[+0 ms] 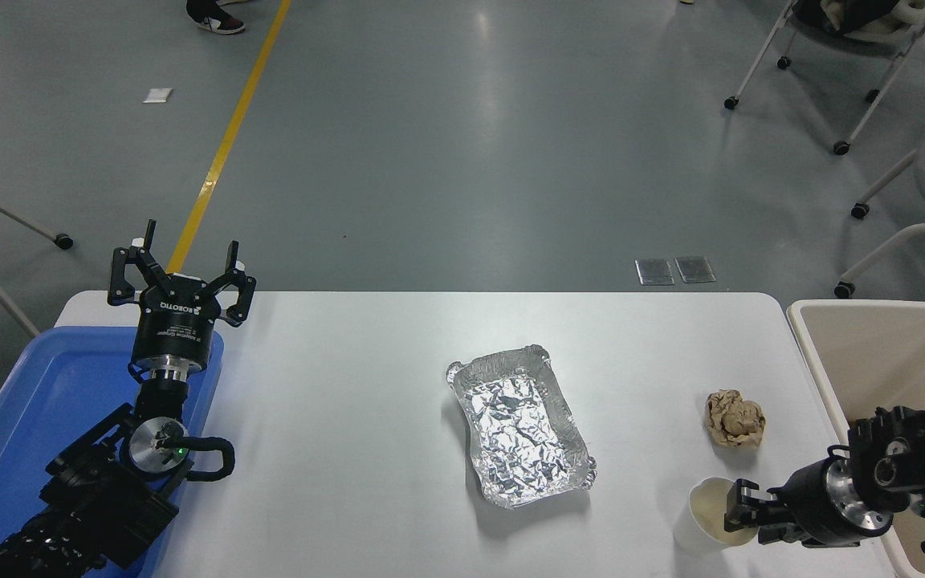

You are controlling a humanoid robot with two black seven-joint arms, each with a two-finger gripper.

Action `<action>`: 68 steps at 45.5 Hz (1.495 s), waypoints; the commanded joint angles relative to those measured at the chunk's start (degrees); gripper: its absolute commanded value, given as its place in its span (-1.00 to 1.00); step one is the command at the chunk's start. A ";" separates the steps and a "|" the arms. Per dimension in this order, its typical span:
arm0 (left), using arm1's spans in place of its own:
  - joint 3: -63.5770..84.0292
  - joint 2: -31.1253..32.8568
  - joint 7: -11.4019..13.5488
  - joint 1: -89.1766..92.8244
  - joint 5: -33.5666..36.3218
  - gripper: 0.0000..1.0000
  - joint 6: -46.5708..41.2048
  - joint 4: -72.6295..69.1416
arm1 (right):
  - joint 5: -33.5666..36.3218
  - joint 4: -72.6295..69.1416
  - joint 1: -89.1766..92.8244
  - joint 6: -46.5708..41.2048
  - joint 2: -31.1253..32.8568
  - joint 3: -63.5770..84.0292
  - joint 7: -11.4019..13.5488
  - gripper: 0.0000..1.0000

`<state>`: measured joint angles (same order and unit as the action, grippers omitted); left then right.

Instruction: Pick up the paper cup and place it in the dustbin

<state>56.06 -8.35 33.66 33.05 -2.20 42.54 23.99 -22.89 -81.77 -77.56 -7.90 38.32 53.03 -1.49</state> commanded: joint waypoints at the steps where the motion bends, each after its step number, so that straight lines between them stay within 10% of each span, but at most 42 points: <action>1: 0.01 0.00 0.00 0.00 0.00 0.98 -0.01 0.00 | -0.32 -2.52 -2.86 -0.62 2.63 0.15 -0.01 -1.00; 25: 0.01 0.00 0.00 0.00 0.00 0.98 -0.01 0.00 | -2.78 -13.51 -45.21 -36.64 19.33 2.78 -0.01 -1.00; 48: 0.01 0.00 0.00 0.00 0.00 0.98 -0.01 0.00 | -3.04 -12.89 -70.45 -37.10 21.53 2.78 0.26 -1.00; 68: 0.01 0.00 0.00 0.00 0.00 0.98 -0.01 0.00 | -11.13 11.08 -40.51 -37.10 20.83 -2.31 0.35 -1.00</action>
<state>56.07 -8.35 33.68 33.04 -2.19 42.53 24.00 -31.34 -85.77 -134.31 -44.79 59.91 54.57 -1.08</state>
